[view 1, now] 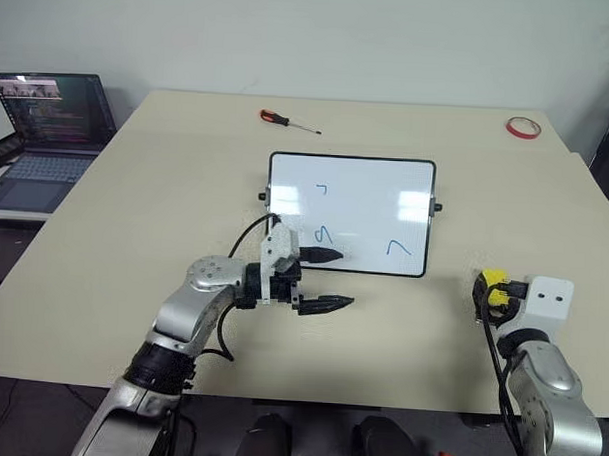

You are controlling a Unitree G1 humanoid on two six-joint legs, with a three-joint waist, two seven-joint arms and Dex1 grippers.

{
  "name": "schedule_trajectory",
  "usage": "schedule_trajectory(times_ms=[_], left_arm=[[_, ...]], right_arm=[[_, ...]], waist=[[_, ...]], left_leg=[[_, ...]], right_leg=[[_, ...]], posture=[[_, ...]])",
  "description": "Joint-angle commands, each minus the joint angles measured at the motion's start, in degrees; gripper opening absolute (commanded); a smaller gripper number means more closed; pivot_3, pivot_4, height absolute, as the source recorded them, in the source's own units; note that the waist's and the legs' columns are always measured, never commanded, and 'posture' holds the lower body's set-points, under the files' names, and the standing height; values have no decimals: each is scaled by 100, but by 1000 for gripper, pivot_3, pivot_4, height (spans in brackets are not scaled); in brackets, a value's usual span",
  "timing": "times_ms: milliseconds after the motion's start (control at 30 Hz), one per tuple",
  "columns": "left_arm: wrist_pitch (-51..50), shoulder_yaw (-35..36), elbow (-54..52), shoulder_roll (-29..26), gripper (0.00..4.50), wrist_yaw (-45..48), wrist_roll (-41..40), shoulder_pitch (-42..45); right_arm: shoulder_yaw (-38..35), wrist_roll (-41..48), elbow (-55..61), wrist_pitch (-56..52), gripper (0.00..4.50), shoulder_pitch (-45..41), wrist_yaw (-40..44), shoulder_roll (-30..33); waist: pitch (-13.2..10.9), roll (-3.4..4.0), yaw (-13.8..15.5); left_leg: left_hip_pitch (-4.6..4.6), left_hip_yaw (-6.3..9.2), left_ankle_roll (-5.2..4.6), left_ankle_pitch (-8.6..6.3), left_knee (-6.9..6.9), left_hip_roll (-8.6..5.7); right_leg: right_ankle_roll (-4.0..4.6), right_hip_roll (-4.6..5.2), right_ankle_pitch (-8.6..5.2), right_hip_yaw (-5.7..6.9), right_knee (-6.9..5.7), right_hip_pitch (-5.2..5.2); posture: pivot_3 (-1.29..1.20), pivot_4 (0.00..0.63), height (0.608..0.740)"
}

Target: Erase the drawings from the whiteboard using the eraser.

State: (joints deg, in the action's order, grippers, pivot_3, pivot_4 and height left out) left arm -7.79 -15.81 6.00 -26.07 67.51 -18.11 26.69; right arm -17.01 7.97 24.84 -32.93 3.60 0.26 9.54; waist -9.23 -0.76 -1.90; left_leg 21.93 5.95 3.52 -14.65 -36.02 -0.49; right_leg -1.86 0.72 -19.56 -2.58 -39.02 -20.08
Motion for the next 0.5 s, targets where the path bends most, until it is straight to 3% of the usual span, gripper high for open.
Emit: schedule_trajectory(times_ms=[33, 500], left_arm=[[777, -199, 502, 75, 4500, 341, 397, 310], [1307, -64, 997, 474, 4500, 337, 530, 545]], right_arm=[[-216, 77, -99, 137, 4488, -154, -104, -28], [-233, 185, -289, 71, 4488, -385, -201, -197]], waist=[[0, 0, 1], [0, 0, -2]], left_leg=[[3, 1, 0, 0, 0, 1], [13, 7, -2, 0, -3, 3]], right_leg=[[0, -1, 0, 0, 0, -3], [0, 0, 0, -2, -5, -11]], posture=[[0, 150, 740], [0, 150, 740]])
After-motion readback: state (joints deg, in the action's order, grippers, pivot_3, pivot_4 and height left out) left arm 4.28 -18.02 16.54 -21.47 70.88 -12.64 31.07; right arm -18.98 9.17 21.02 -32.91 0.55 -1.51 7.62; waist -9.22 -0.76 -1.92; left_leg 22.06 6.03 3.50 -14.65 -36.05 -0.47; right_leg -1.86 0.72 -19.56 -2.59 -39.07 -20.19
